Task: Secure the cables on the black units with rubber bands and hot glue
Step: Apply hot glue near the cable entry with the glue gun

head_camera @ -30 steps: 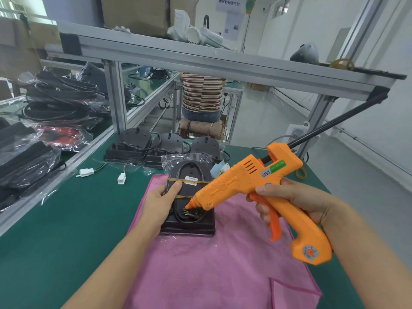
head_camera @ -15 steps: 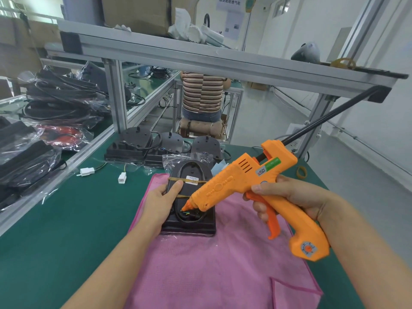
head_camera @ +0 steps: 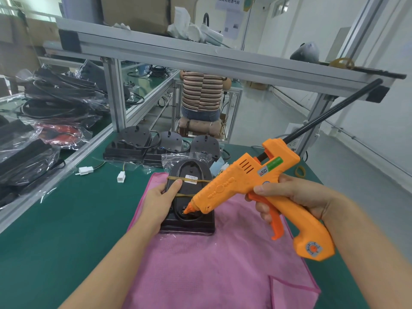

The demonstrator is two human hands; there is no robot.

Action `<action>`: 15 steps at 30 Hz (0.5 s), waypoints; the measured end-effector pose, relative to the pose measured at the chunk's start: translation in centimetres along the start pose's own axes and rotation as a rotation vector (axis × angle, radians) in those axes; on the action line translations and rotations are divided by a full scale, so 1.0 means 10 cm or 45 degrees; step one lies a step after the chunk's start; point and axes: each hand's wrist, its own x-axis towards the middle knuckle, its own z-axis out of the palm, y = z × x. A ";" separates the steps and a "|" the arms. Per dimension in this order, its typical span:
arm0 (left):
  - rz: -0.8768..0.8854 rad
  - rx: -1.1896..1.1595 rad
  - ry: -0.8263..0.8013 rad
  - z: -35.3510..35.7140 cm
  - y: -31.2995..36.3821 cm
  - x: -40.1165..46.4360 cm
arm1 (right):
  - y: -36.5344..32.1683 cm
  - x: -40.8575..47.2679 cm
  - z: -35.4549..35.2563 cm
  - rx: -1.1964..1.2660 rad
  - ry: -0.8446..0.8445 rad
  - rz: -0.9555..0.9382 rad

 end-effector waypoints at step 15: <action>-0.007 -0.009 -0.016 0.00 0.02 -0.03 | -0.07 -0.05 0.02 -0.036 0.006 -0.023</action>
